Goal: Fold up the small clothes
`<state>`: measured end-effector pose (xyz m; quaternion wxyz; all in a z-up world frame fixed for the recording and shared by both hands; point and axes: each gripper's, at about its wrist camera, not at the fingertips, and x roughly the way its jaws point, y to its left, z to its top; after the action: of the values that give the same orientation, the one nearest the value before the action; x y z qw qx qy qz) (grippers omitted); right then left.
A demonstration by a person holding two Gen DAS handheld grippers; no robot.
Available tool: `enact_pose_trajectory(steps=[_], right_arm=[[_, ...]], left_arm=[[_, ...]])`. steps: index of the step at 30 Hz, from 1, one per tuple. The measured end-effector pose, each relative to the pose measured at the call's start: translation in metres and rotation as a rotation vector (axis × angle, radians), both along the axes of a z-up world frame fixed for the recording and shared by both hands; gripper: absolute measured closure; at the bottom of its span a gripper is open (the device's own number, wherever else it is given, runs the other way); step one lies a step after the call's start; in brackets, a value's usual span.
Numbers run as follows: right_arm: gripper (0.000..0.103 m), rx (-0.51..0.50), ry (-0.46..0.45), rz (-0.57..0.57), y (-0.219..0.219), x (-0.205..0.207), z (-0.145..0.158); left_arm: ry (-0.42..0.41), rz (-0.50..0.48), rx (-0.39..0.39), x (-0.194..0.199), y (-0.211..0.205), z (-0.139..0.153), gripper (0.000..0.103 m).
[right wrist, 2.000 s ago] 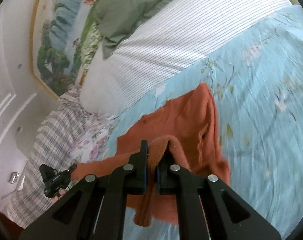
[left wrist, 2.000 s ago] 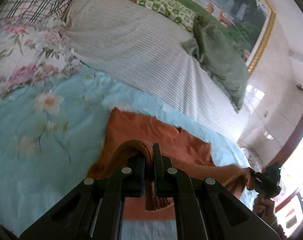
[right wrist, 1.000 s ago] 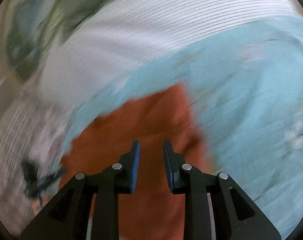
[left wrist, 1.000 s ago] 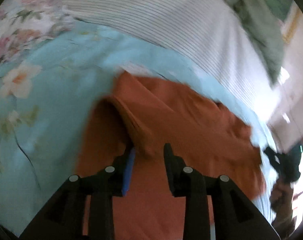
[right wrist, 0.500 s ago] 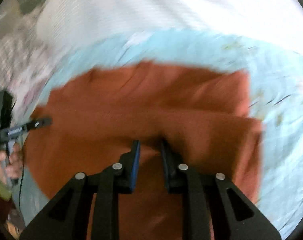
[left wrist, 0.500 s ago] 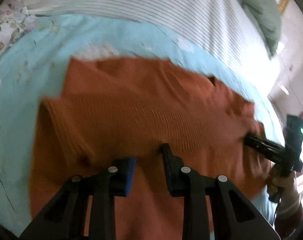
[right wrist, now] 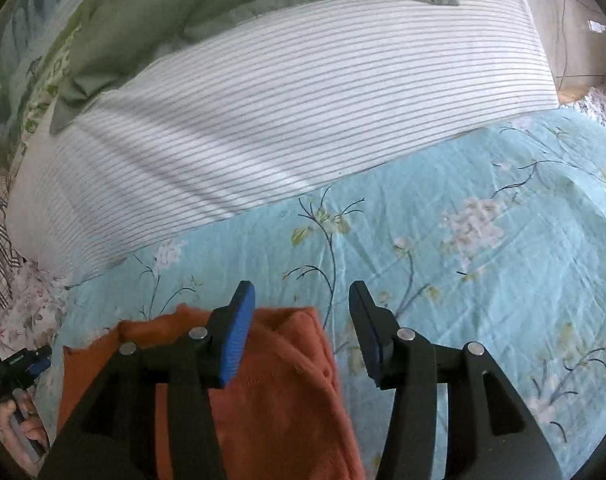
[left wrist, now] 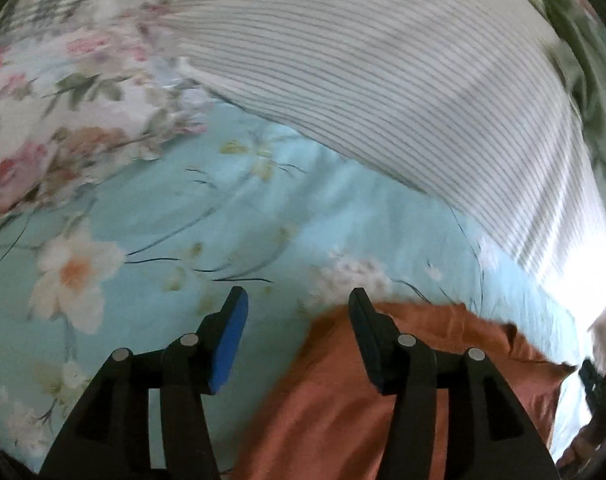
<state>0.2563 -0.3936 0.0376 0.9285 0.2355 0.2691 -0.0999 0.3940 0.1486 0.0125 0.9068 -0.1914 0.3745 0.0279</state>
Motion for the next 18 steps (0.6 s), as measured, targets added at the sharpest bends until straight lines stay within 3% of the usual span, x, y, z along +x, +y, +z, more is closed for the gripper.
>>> enact_pose_trajectory(steps=[3, 10, 18], right_arm=[[0.052, 0.018, 0.011, 0.043, 0.013, -0.012, -0.006], [0.052, 0.092, 0.083, 0.176, 0.056, -0.053, -0.041], [0.052, 0.175, 0.078, 0.211, 0.077, -0.107, -0.053]], left_arm=[[0.006, -0.003, -0.034, -0.020, 0.009, -0.003, 0.049], [0.053, -0.087, -0.126, -0.113, -0.009, -0.030, 0.048], [0.015, -0.153, -0.289, -0.204, -0.027, -0.040, 0.048]])
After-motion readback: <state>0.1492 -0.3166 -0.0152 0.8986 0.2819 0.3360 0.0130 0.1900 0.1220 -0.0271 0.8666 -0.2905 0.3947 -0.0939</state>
